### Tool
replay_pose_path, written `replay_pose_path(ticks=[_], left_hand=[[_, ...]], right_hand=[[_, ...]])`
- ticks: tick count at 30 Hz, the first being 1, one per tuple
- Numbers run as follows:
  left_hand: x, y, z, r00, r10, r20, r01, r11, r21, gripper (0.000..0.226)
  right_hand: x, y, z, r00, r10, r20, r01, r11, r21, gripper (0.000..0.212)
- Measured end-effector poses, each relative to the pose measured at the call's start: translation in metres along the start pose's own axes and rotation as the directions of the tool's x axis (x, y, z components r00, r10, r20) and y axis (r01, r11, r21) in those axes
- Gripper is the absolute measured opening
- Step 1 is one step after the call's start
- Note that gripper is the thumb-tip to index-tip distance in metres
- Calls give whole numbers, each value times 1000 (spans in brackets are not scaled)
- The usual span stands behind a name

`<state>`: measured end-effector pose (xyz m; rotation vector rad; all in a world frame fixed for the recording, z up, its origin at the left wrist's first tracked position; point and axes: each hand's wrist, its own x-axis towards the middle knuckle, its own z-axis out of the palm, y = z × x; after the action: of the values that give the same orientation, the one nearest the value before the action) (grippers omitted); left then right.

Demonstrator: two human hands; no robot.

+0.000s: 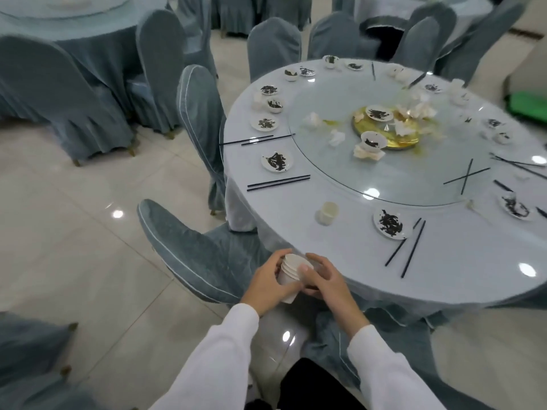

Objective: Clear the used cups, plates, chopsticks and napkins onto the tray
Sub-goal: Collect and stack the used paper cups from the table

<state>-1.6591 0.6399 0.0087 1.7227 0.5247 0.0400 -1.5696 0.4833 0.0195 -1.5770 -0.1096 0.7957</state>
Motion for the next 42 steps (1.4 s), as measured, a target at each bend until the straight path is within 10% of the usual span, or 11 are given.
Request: replay_pose_path(ticks=[15,25,33,42], left_hand=[[104,5,-24,995,-99,21,98,994,39,80],[189,16,-20,974,-219,-55,222,974,54,77],[220,21,-11,946,-306,-105,310,950,28,74],[243,26,-6,951,-290,-111,298,952,69,74]], right_hand=[[117,-25,-48,960,114,-257,-69,982,178,25],[225,-38,-96,923,-30,-384,-31,988,-151,21],[281,-30,-108,985,92,-145,-150,871,-468,79],[296,-32,-118,977,79,-196,-153,903,-401,65]])
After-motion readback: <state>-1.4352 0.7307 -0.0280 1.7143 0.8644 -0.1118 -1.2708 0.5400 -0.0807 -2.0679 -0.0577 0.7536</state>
